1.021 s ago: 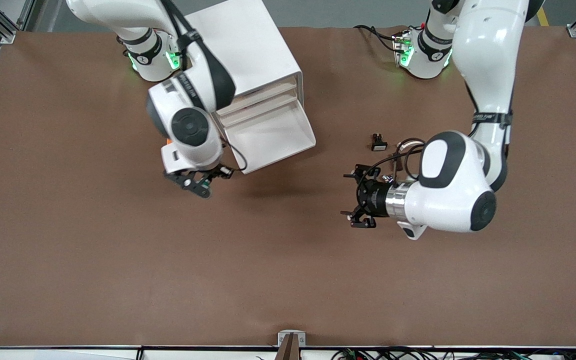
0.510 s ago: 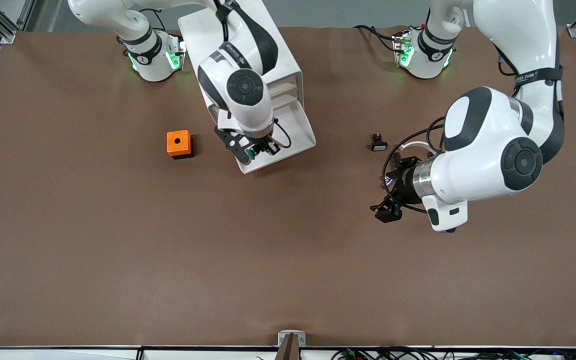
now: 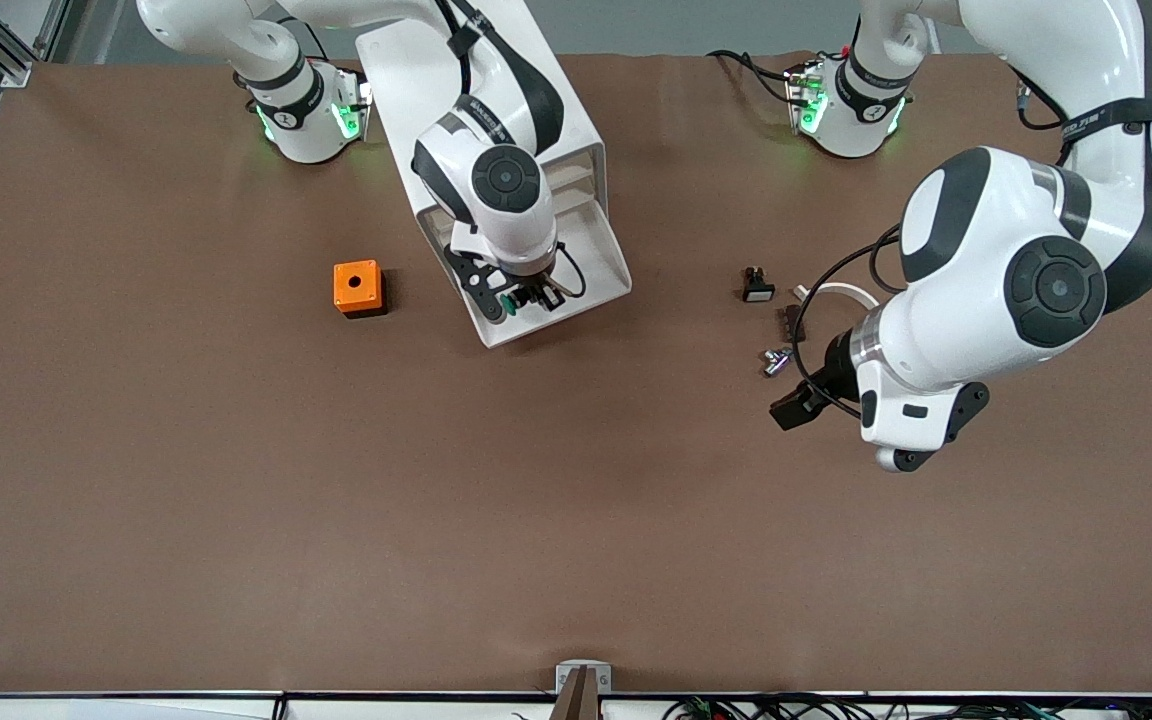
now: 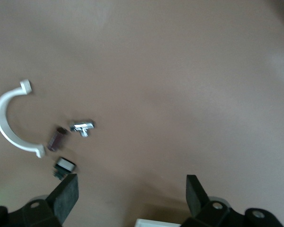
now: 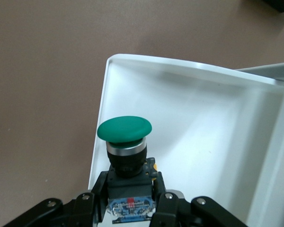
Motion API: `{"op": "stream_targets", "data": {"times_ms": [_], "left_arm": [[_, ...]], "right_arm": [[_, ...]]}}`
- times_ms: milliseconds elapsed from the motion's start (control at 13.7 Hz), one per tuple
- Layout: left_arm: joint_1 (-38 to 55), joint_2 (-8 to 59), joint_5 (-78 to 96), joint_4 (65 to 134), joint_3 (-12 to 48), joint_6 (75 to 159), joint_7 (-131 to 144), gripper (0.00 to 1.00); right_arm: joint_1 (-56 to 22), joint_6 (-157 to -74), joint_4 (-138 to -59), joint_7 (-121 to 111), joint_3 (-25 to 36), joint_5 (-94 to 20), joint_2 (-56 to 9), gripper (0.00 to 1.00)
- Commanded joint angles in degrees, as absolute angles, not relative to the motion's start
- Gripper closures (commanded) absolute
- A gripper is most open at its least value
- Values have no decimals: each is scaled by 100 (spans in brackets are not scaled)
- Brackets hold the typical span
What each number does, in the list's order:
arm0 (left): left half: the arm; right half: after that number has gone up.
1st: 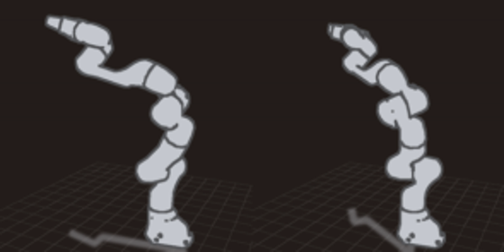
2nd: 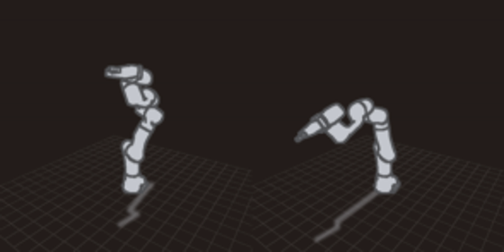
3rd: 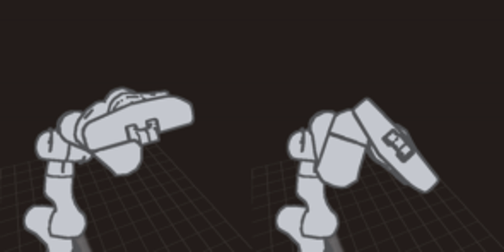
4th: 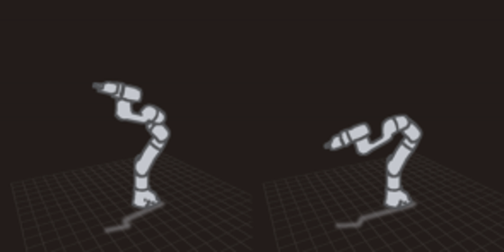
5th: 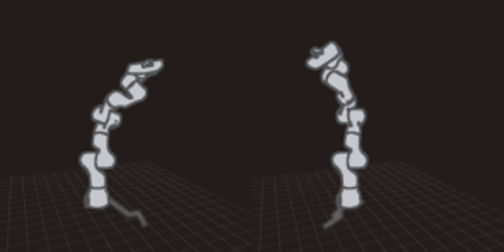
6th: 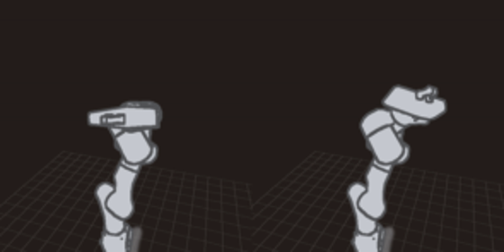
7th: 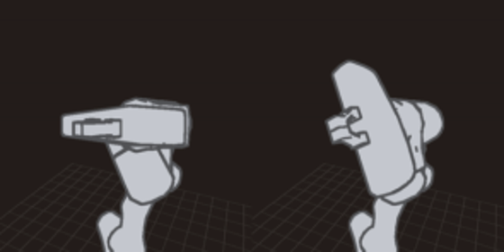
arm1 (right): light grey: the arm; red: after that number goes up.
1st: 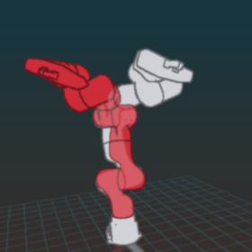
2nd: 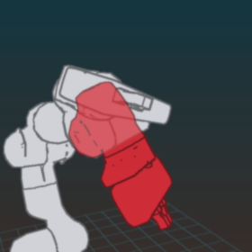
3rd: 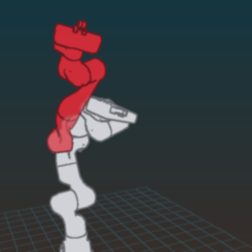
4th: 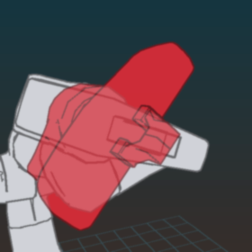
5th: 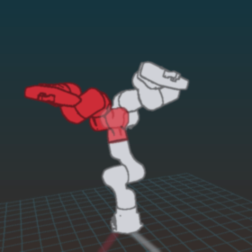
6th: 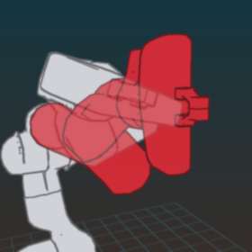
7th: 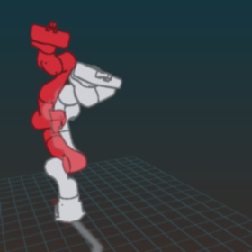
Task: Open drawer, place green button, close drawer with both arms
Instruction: 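Lower the green button into the drawer and open the right gripper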
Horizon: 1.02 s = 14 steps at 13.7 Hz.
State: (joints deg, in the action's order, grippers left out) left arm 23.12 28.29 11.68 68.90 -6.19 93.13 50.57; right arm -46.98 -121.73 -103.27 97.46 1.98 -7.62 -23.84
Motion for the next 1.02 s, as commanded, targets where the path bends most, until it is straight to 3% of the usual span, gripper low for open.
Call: {"op": "stream_targets", "data": {"times_ms": [0,510,948], "left_arm": [[2320,2602,923,7102,-607,9272,4519,0],[2469,2637,800,7540,-493,9754,3736,0],[2909,2628,422,8015,-247,10115,3709,0]], "right_arm": [[-4737,-12428,-10556,9826,211,-931,-2408,88],[-4860,-12516,-10547,9826,211,-1266,-2470,82],[-4957,-12524,-10521,9809,211,-1266,-2584,65]]}}
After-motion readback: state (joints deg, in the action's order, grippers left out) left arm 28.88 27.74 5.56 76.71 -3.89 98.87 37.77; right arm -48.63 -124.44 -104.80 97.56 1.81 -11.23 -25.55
